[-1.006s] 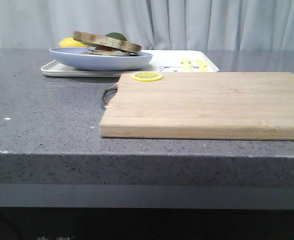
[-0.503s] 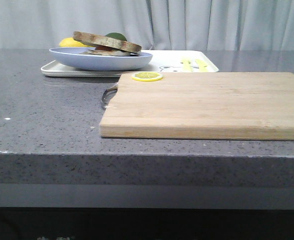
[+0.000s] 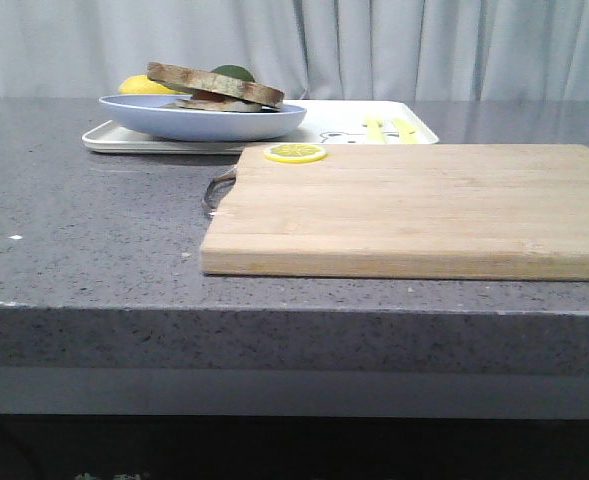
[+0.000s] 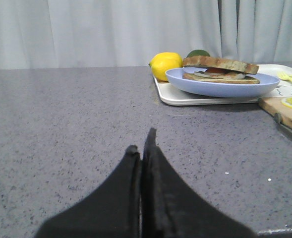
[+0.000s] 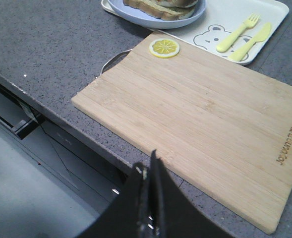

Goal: Place bread and move sandwich to tray

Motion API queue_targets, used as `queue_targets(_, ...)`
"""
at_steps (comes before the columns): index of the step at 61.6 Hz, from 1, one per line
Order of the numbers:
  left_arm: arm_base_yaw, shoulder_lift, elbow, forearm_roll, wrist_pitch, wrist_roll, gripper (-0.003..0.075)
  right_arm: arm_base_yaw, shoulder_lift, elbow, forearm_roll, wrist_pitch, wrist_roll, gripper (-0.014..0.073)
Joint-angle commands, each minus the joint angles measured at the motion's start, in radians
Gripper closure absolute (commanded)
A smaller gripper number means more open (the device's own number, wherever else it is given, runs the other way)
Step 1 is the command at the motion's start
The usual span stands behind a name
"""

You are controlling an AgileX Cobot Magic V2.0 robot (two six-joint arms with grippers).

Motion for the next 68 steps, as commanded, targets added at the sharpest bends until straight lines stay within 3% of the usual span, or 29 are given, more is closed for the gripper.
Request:
queue_targets(1,0.008,-0.025,0.03,-0.03,-0.175,-0.003,0.074,-0.005,0.003,-0.022,-0.004,-0.066,-0.004,0.0662)
queue_targets(29,0.037,-0.022,0.042,-0.023,-0.167,-0.015,0.0741,-0.005,0.003,-0.022,-0.004,-0.065,-0.004,0.0662)
queue_targets(38,0.037,-0.022,0.042,0.157,-0.167,-0.202,0.0741,-0.005,0.003,-0.022,-0.004,-0.065,-0.004,0.0662)
queue_targets(68,0.056,-0.025,0.042,0.152,-0.17,-0.204,0.0741,-0.005,0.003,-0.022,-0.004,-0.064,-0.004,0.0662)
